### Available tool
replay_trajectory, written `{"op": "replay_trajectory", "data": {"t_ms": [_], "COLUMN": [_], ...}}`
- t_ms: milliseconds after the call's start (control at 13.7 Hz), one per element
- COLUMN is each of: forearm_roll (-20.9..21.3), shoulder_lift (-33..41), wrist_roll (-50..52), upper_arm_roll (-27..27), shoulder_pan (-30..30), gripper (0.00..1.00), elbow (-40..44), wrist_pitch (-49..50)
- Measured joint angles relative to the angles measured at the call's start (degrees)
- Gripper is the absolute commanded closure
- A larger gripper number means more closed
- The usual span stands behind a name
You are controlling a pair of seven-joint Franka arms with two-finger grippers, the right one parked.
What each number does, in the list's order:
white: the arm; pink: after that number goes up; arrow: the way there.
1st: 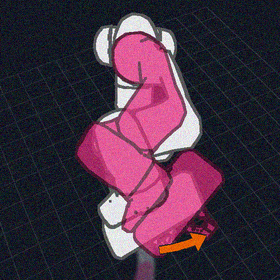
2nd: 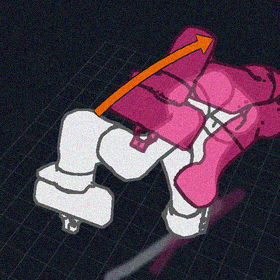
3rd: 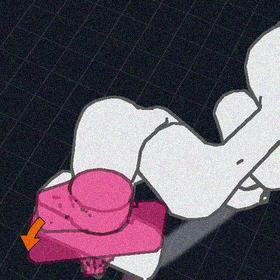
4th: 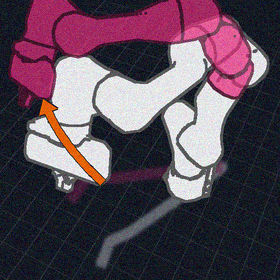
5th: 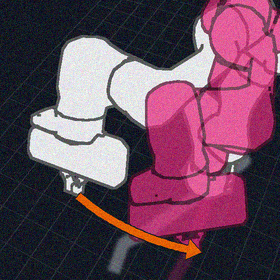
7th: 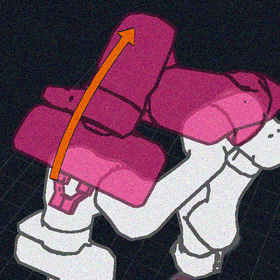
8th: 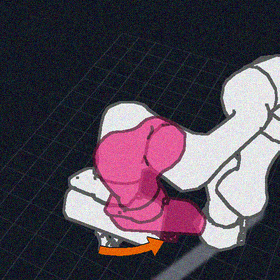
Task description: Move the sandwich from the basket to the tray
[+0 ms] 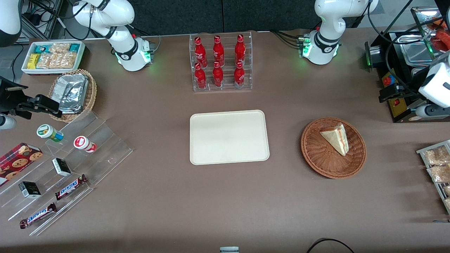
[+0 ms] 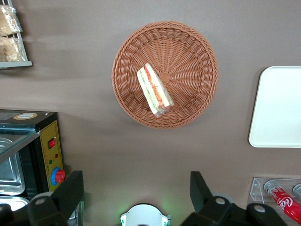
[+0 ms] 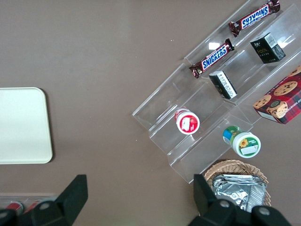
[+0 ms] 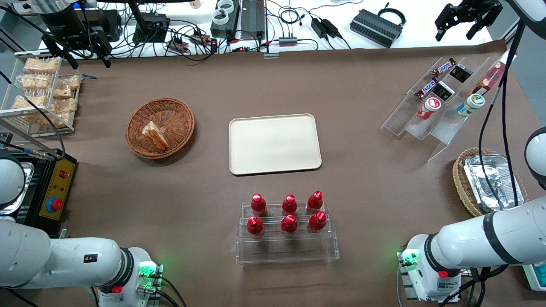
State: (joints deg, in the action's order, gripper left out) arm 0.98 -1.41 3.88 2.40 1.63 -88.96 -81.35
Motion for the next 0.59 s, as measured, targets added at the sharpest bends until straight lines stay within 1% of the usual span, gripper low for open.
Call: {"op": "replay_trajectory", "data": {"t_ms": [366,512,585], "forearm_roll": [0.00,0.00,0.00], "shoulder_lift": [1.24,0.86,0.59], "wrist_roll": [-1.27,-1.26,-1.10], "upper_arm_roll": [-1.16,-1.17,-1.18], "shoulder_pan": [-0.01,-0.01,0.00], "gripper": [0.00,0.00,0.00], "elbow": [-1.40,-4.43,-7.48], "wrist_pitch": [-0.92,-5.24,-9.23]}}
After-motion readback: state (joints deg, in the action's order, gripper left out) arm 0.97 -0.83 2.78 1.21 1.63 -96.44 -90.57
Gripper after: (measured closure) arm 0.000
